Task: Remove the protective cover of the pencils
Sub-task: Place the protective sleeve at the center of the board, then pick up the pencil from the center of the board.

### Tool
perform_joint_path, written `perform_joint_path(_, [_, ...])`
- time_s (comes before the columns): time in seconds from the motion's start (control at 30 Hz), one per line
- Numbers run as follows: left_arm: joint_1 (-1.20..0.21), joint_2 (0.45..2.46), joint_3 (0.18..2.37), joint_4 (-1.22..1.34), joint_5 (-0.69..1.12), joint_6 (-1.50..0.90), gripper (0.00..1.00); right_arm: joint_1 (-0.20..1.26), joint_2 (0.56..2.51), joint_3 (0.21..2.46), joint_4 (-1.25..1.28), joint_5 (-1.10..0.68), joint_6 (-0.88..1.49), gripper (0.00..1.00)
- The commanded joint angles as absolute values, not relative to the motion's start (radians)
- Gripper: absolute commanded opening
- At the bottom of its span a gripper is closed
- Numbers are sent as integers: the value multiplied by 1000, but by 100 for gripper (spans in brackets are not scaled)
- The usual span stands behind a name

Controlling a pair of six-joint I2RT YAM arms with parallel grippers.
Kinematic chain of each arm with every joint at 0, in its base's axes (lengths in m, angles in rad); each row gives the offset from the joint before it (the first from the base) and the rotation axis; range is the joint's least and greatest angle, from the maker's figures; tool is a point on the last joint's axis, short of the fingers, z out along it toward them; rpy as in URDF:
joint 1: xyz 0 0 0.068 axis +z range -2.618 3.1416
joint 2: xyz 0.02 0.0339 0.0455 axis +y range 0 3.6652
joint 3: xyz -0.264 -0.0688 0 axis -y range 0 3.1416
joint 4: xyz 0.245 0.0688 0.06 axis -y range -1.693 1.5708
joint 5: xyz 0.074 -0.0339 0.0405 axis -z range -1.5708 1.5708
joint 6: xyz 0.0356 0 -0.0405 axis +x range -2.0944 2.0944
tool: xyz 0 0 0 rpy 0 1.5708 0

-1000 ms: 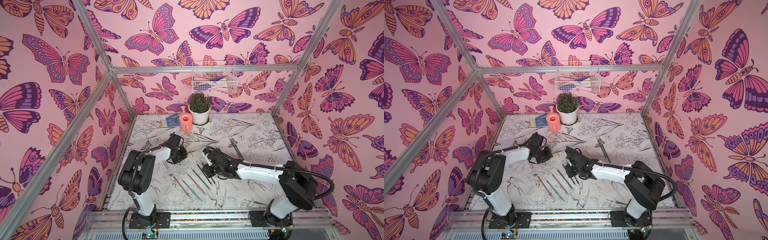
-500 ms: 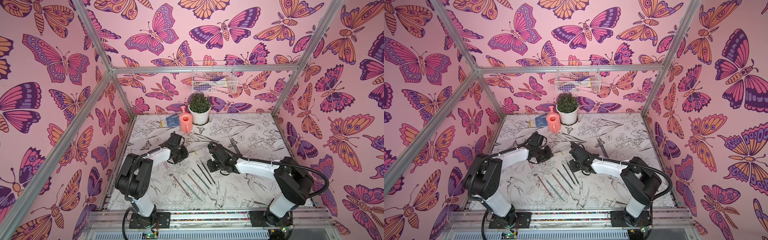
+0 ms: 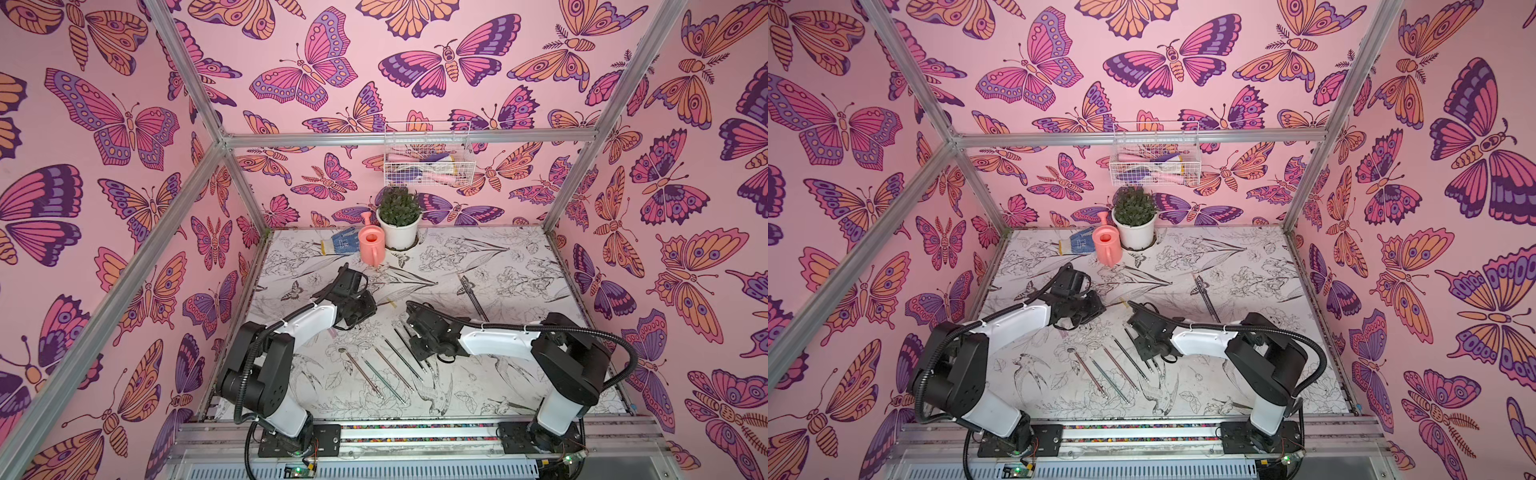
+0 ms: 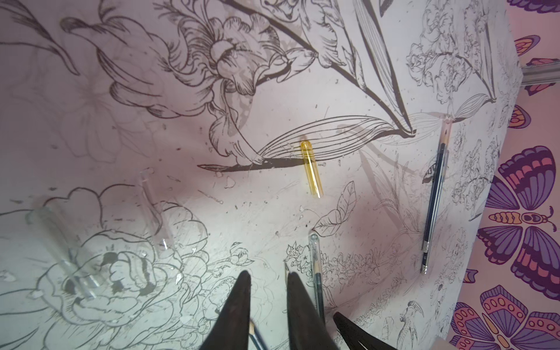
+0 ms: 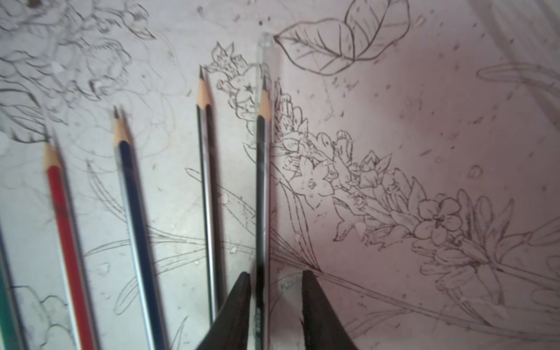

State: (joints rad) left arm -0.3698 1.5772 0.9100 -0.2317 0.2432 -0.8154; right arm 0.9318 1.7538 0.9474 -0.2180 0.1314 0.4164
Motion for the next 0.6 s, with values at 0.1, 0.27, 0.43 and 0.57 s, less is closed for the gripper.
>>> perform_joint_path(0.1, [-374,1518,867,-210,236,-815,26,948,1816,1002,-284,157,405,26])
perform_joint_path(0.27, [-374,1485,851,-197,234,-815,27,949,1812,1005,-284,153,405,16])
perform_joint_path(0.43, [-377,1464,830,-158,256,-813,28,949,1778,997,-278,154,408,13])
perform_joint_path(0.57, [-387,1451,819,-124,275,-809,29,949,1734,999,-279,155,408,10])
